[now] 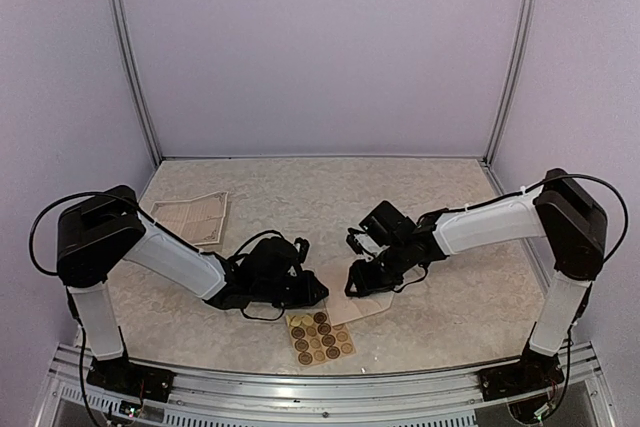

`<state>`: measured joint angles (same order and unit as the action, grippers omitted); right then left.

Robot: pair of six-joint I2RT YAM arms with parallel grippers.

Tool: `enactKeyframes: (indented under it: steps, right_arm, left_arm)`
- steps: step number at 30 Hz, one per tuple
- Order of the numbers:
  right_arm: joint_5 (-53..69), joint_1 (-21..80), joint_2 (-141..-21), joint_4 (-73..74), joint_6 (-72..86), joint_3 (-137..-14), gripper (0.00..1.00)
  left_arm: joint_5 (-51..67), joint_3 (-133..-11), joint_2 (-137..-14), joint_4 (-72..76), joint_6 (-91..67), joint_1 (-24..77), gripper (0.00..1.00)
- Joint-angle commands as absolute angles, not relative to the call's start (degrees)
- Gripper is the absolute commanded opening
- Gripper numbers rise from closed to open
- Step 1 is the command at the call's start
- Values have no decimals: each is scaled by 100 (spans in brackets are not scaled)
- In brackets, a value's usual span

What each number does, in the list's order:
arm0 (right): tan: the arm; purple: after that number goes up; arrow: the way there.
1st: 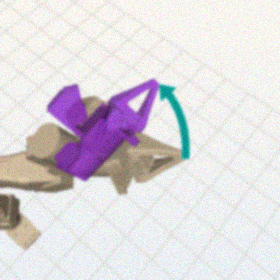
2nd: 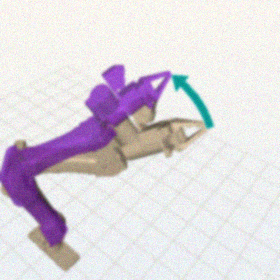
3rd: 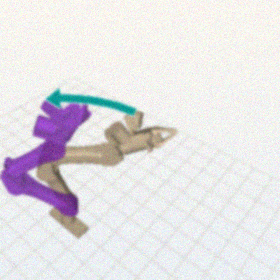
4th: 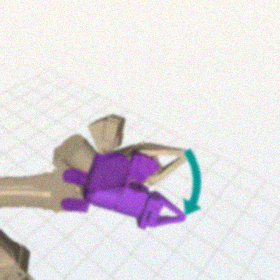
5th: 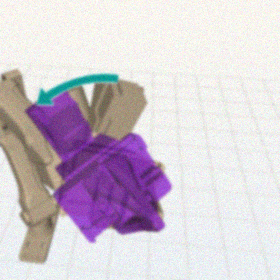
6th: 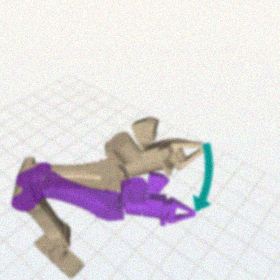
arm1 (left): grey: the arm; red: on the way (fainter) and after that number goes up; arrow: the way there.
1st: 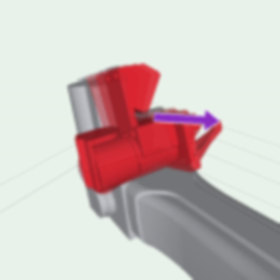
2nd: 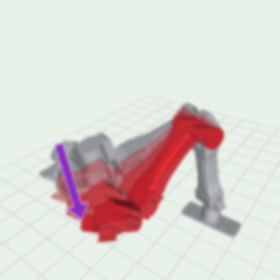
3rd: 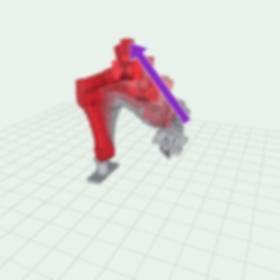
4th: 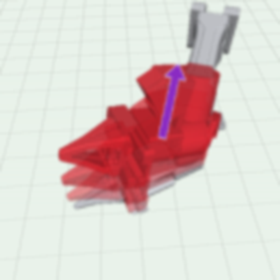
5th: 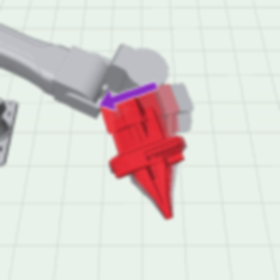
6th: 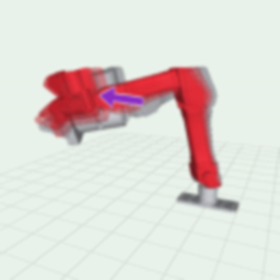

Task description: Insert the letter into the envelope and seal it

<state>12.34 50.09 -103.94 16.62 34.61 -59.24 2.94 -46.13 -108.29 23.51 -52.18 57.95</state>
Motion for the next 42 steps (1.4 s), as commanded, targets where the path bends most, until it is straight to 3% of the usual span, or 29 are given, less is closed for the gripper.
enactKeyframes:
  steps: [1, 6, 11, 15, 18, 27, 42]
  right_arm:
    - [1147, 5142, -10490, 1799, 3537, -6020, 40]
    - [677, 5141, -10033, 2053, 3562, -6001, 44]
    - [209, 5139, -9409, 2261, 3527, -5956, 58]
    - [44, 5125, -9001, 2287, 3466, -5883, 70]
    - [-124, 5099, -8816, 2260, 3421, -5811, 75]
    - [-95, 4988, -8481, 1924, 3442, -5413, 82]
    - [169, 4779, -8276, 1652, 3417, -5217, 85]
  left_arm:
    - [264, -4693, -10891, 2366, -5118, 5840, 15]
    - [-198, -4655, -10346, 1987, -4853, 5796, 26]
    - [-966, -4913, -9451, 820, -4307, 5751, 49]
    - [-1606, -5155, -8857, -393, -3827, 5545, 74]
    - [-2186, -5491, -8678, -1446, -3525, 5218, 84]
    - [-3586, -6321, -9382, -3033, -2577, 4123, 94]
    - [-4314, -7231, -11085, -3011, -1732, 3418, 96]
